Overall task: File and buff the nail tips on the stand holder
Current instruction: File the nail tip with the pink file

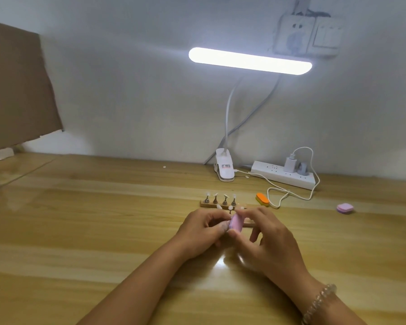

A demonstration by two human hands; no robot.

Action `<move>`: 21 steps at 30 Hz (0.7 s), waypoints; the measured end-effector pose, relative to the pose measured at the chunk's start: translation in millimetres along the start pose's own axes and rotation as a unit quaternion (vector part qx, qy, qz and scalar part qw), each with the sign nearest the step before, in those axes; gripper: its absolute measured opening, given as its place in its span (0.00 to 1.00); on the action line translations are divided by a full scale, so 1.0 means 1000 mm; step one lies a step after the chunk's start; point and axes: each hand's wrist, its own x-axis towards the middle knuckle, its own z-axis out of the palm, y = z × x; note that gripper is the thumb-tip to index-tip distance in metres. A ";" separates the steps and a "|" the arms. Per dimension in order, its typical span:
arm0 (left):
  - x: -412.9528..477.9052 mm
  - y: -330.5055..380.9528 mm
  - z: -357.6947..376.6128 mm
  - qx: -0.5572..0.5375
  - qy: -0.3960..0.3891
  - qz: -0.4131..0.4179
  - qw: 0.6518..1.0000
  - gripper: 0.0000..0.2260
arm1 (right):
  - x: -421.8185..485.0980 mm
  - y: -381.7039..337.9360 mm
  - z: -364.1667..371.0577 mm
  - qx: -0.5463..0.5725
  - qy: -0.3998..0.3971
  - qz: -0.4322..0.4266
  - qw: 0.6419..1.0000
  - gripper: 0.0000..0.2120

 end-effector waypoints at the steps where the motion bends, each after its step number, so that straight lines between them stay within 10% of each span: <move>1: 0.000 0.000 -0.001 -0.001 0.000 -0.001 1.000 0.10 | -0.001 -0.002 0.000 0.009 -0.013 -0.012 1.000 0.17; 21: -0.002 0.003 0.002 0.028 -0.005 -0.005 1.000 0.05 | 0.003 0.004 0.000 0.039 0.019 0.034 0.998 0.14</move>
